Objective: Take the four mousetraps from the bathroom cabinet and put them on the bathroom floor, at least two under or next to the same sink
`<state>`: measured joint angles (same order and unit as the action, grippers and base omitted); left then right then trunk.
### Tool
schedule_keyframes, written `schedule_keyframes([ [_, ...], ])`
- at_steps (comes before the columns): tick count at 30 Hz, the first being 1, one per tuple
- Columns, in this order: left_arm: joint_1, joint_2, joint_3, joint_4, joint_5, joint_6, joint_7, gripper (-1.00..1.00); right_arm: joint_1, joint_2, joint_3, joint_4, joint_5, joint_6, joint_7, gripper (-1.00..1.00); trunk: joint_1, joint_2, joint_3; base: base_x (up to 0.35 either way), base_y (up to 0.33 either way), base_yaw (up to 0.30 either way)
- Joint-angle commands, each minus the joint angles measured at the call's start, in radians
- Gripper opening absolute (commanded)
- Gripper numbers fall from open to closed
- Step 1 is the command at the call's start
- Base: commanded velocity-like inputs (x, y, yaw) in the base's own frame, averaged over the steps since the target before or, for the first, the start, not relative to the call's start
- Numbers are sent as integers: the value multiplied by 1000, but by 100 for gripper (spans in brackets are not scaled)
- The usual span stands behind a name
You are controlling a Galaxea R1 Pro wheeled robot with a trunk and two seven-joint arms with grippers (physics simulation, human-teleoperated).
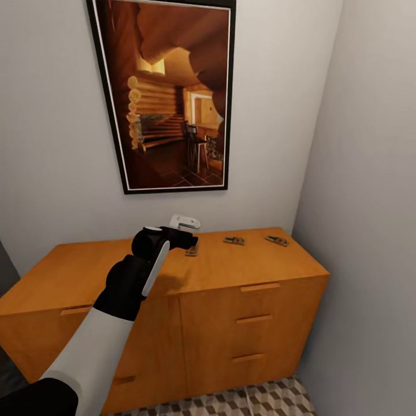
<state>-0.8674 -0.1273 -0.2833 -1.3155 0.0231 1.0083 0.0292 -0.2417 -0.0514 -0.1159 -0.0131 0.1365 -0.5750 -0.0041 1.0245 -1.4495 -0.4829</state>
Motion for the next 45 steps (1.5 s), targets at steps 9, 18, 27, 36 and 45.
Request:
schedule_keyframes([
  [9,8,0,1,-2,2,3,6,100,-1,3,-9,1,6,-3,4,-100,0,-1,-1,258,0,0],
  [18,25,-2,2,-3,1,0,8,100,-1,4,-9,1,6,-2,4,-100,0,-1,-1,49,0,0],
  [27,39,-7,11,-3,0,-1,85,100,-1,4,-9,1,6,-2,4,-100,0,-1,-1,2,0,0],
  [36,54,-13,16,-2,1,-24,149,100,-1,5,-9,1,6,-2,4,-100,0,-1,-1,0,0,0],
  [45,56,-17,15,-1,3,-29,154,100,-1,5,-9,1,6,14,6,-100,0,-1,-1,0,0,0],
])
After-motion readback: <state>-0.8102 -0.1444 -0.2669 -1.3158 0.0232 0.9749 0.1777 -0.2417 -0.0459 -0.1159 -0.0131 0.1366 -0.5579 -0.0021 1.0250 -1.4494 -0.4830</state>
